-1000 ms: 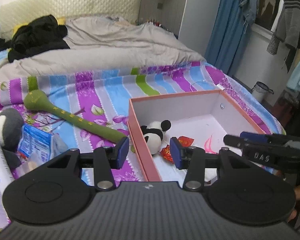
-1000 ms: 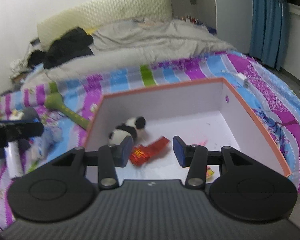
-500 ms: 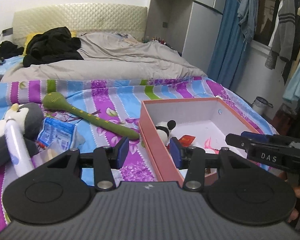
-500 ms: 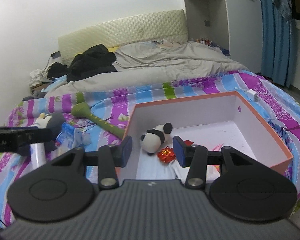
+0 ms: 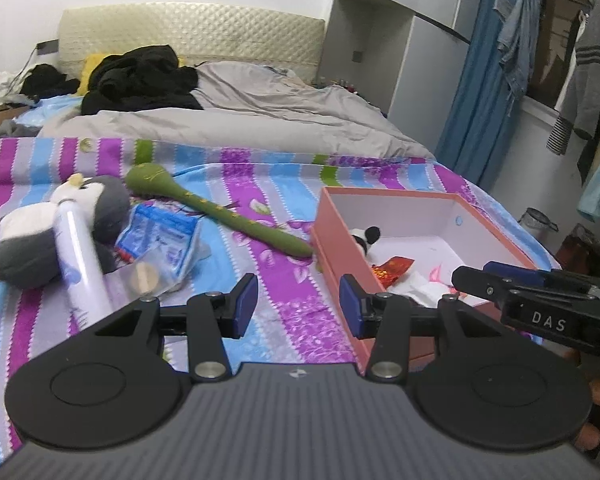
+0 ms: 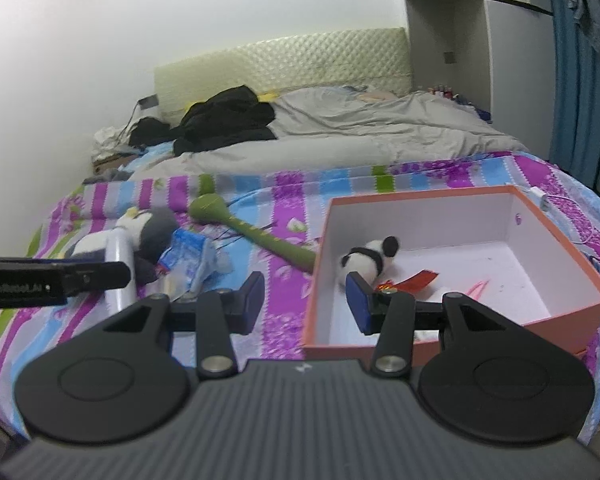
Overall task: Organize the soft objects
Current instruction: 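Move both open tools back toward the items on the bed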
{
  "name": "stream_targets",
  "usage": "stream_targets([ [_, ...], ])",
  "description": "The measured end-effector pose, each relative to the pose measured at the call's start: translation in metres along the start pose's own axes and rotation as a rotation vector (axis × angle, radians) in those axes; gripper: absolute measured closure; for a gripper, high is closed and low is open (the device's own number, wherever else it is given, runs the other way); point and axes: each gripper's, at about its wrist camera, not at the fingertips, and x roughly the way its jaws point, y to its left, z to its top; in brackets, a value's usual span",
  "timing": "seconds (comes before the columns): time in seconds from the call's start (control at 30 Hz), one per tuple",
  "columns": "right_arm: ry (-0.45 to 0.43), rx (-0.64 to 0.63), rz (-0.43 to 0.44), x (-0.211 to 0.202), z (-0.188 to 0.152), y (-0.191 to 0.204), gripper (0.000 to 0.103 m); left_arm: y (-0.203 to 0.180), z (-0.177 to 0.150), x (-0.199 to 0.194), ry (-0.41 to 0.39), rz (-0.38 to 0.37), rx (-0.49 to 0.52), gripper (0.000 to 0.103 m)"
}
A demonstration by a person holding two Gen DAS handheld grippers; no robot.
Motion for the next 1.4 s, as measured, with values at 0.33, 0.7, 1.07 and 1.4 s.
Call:
stream_targets([
  [0.33, 0.021, -0.01, 0.082, 0.005, -0.006, 0.039, 0.055, 0.036, -0.017, -0.024, 0.016, 0.059, -0.044, 0.052],
  [0.7, 0.048, -0.051, 0.165, 0.027, -0.014, 0.086, 0.055, 0.081, -0.033, -0.036, 0.053, 0.129, -0.111, 0.052],
  [1.07, 0.071, -0.072, 0.177, 0.028, -0.013, 0.089, 0.019, 0.089, -0.035, -0.033, 0.067, 0.142, -0.136, 0.052],
  [1.4, 0.189, -0.141, 0.124, 0.029, 0.001, 0.105, 0.019, 0.106, -0.035, -0.024, 0.061, 0.193, -0.185, 0.052],
])
